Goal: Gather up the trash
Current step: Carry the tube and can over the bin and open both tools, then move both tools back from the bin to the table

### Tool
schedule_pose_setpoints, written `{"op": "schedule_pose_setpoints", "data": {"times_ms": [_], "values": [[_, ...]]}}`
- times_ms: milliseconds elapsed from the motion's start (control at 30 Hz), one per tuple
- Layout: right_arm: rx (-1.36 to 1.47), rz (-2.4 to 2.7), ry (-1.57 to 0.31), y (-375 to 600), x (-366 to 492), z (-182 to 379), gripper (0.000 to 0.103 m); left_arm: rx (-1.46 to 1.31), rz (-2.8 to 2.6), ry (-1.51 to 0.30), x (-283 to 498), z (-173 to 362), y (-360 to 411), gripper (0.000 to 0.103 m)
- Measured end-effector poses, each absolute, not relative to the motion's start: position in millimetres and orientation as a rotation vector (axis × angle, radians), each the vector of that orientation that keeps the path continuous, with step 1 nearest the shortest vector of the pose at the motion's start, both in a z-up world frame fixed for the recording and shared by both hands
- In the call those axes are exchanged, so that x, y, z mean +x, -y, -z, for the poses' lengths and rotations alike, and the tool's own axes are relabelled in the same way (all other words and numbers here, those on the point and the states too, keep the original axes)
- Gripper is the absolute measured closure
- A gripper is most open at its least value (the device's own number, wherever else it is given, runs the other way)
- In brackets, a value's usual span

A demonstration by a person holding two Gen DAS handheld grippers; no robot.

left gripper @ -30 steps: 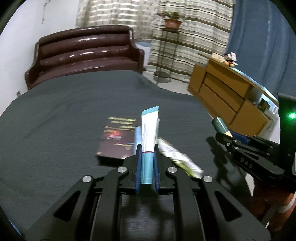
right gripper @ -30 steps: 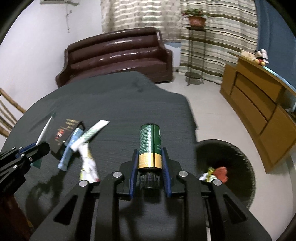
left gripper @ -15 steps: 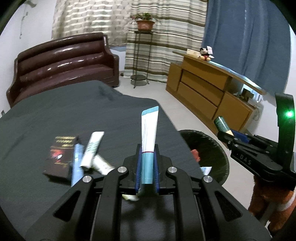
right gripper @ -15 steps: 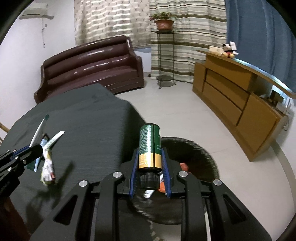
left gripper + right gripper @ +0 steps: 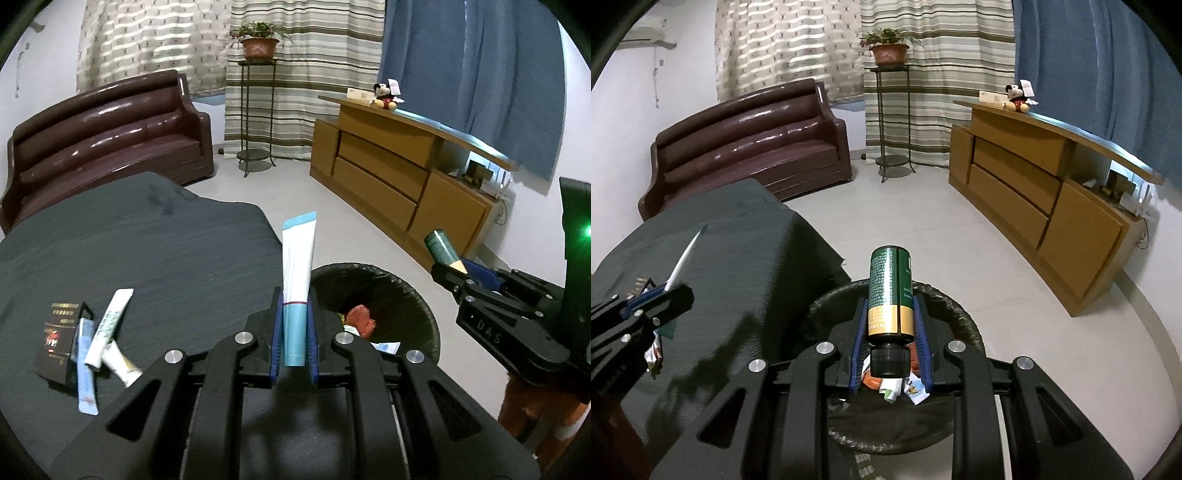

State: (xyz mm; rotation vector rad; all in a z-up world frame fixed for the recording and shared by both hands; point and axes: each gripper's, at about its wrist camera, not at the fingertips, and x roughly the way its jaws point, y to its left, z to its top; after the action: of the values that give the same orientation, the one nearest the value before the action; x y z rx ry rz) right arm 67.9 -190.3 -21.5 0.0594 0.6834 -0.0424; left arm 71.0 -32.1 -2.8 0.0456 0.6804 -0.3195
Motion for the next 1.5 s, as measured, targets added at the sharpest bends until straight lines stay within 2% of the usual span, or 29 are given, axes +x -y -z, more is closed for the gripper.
{"op": "schedule_pose_setpoints", "data": {"times_ms": [1100,1167,1200,1367,1500], "values": [[0.113,0.088,-0.691,208,84,34,0.078,0.136,0.320,-0.741,117,24,92,0.089],[0.124,0.084,-0.696,210,85,37,0.074,0.139,0.315,-0.749,119,26,94,0.077],[0.130,0.086,-0.697,212,85,38,0.069,0.139,0.311,-0.751,120,26,95,0.066],[0.130,0.099,-0.687,213,83,35,0.063,0.136,0.299,-0.745,120,25,96,0.058],[0.117,0.125,-0.662,214,80,30,0.047,0.132,0.286,-0.740,120,23,94,0.053]]}}
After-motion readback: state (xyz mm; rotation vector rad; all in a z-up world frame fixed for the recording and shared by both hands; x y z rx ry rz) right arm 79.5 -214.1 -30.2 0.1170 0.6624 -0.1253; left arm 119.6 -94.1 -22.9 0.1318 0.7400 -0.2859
